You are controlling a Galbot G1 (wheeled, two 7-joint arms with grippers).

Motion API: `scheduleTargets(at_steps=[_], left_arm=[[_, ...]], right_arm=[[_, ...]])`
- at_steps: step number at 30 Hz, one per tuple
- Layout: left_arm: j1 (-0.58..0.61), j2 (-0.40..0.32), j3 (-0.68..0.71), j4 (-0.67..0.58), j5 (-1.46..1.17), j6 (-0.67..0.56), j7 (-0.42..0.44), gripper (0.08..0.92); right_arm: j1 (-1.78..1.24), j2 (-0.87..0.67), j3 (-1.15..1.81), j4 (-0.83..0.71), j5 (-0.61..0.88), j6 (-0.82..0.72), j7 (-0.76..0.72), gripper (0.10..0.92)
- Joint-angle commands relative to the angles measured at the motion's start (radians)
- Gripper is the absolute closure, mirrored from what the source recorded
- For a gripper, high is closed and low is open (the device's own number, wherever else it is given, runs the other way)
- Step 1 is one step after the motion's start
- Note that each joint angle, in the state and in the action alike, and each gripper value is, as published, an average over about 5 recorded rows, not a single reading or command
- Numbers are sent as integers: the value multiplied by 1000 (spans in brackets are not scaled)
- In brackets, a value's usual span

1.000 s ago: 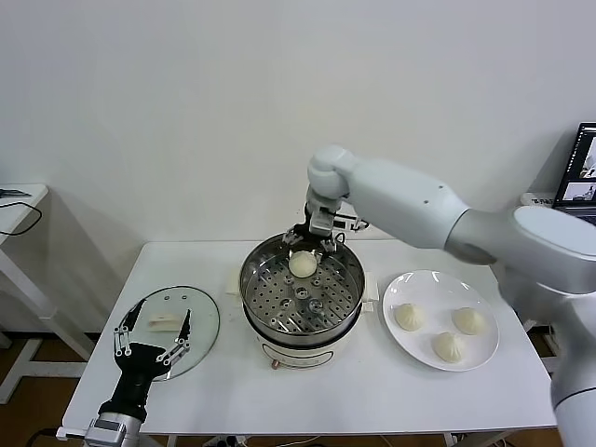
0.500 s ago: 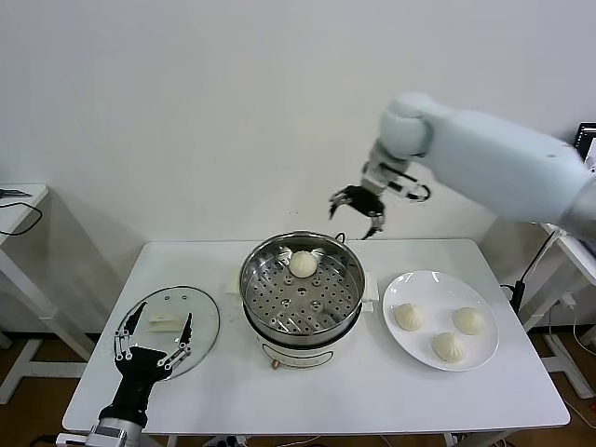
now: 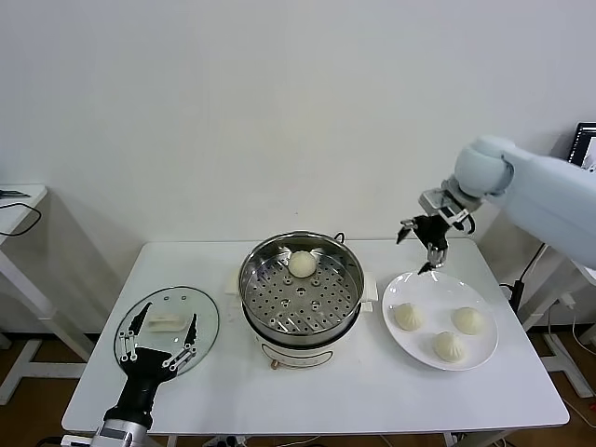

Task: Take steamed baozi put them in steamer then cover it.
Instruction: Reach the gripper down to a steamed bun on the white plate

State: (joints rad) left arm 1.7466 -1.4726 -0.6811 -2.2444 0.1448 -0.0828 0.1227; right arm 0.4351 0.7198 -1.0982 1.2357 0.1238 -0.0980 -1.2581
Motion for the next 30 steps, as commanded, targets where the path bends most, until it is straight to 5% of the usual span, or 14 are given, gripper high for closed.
scheduleTargets(at_steps=[1,30], left_arm=[[1,-1,1,1,1,-1,0,177],[-17,-9,7,22,6,-3,1,177]], right_arm=[[-181,-32,101,-47,-61,-155,-3,203],[-426,54,292,-137,-192,-120,59,203]])
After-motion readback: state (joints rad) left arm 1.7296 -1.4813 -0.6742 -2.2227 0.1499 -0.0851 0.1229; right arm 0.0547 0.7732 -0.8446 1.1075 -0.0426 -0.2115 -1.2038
